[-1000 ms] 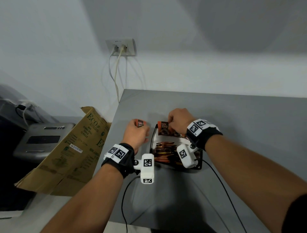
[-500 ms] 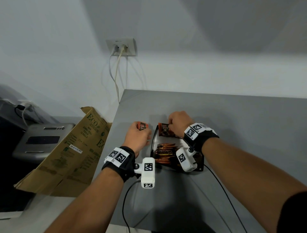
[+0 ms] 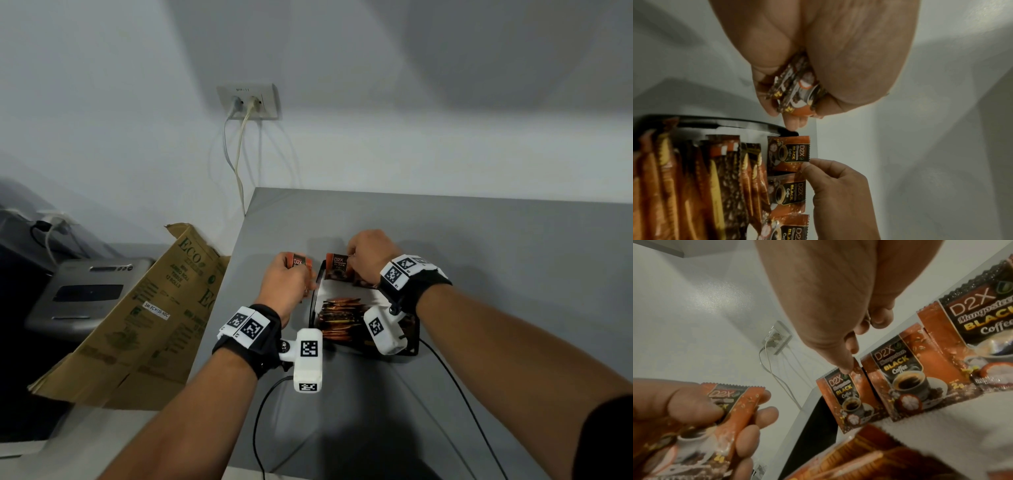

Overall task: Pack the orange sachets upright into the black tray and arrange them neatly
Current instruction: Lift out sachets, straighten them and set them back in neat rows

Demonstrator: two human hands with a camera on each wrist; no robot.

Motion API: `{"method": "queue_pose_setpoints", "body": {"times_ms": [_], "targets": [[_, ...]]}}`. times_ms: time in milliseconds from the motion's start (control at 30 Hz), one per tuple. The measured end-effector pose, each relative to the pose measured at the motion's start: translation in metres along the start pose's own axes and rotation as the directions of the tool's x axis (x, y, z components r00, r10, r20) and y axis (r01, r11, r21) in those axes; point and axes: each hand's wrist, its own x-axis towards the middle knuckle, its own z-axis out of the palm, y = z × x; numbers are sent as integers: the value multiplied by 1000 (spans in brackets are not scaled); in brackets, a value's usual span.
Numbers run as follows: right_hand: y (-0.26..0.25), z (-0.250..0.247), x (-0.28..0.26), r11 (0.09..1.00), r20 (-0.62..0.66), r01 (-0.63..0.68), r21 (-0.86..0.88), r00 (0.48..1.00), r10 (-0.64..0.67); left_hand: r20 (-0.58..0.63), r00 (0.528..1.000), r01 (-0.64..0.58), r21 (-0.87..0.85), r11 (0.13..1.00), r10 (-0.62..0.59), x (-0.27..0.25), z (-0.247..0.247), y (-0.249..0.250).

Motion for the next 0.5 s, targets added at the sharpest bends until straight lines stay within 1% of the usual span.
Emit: {"method": "queue_pose_setpoints", "body": {"times_ms": [67, 133, 167, 233, 300, 367, 433, 500], "targets": [[-1, -8, -4, 999, -45, 29, 23, 999, -28, 19, 1000, -12, -27, 1000, 12, -2, 0, 3], [-6, -21, -11, 990, -89, 78, 115, 994, -68, 86, 996, -34, -62, 997, 39, -3, 3, 4], [-10, -28, -15, 979, -87, 103, 175, 992, -89, 118, 991, -51, -74, 996, 59, -4, 5, 5], [-18, -38, -21, 952, -25, 140, 274, 990, -138, 150, 984, -88, -67, 994, 98, -3, 9, 7], [-21, -41, -22, 934, 17, 148, 324, 987, -162, 162, 979, -113, -59, 992, 121, -3, 12, 8], [-16, -43, -21, 933, -22, 122, 338, 992, -122, 139, 983, -116, -45, 992, 122, -3, 15, 10], [-8, -42, -19, 942, -72, 81, 326, 996, -61, 56, 993, -101, -15, 995, 102, -1, 14, 9], [-1, -37, -17, 963, -58, 24, 270, 998, -9, -39, 995, -87, 6, 996, 87, 2, 10, 7]]}}
